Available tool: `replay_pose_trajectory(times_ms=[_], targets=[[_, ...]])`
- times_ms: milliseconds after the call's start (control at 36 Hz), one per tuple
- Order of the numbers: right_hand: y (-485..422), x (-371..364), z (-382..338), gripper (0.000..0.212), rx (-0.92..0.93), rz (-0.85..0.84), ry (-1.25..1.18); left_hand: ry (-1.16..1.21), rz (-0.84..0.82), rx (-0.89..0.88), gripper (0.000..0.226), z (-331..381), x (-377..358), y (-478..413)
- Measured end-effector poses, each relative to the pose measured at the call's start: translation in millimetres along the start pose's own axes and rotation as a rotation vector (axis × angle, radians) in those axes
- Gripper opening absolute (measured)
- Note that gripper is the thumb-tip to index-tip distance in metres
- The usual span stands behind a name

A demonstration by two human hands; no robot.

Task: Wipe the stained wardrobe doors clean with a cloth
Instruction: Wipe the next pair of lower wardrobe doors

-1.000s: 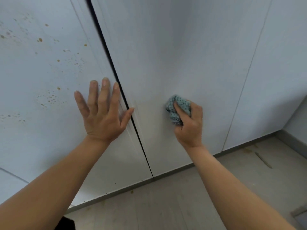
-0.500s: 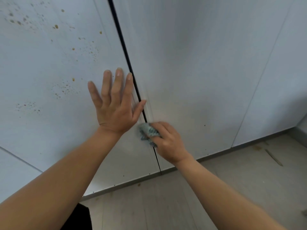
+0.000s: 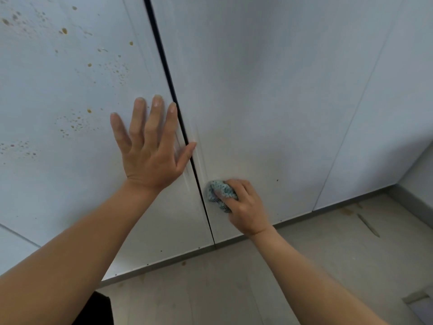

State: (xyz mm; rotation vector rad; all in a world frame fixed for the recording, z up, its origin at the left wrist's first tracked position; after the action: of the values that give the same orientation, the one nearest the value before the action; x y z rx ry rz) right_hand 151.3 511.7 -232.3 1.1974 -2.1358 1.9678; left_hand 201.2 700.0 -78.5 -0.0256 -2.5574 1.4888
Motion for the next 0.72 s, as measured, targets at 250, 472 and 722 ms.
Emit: replay_pose_trajectory(times_ms=[250, 472, 722], targets=[[-30.2, 92.3, 119.2, 0.042, -0.834, 0.663, -0.136, 0.04, -0.005, 0.018, 0.086, -1.3, 0.1, 1.0], [2.4, 109.0, 198.0, 0.045, -1.322, 0.663, -0.34, 0.037, 0.004, 0.023, 0.086, -1.6, 0.6, 0.9], [-9.5, 53.7, 88.8, 0.058, -1.027, 0.502, -0.223, 0.028, -0.003, 0.032, 0.087, -0.6, 0.6, 0.1]])
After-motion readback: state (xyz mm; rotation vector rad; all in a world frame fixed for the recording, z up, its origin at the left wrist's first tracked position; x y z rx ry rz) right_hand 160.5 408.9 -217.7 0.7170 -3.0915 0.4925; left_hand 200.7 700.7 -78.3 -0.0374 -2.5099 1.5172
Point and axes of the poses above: each hand's wrist, its own y-axis away from the middle knuckle, its own x-axis out of the back of the hand, z = x × y, the point moved 5 cm from there along -y, towards the middle knuckle, and after that the axes turned 7 degrees about -x, right-handed, at the moved point
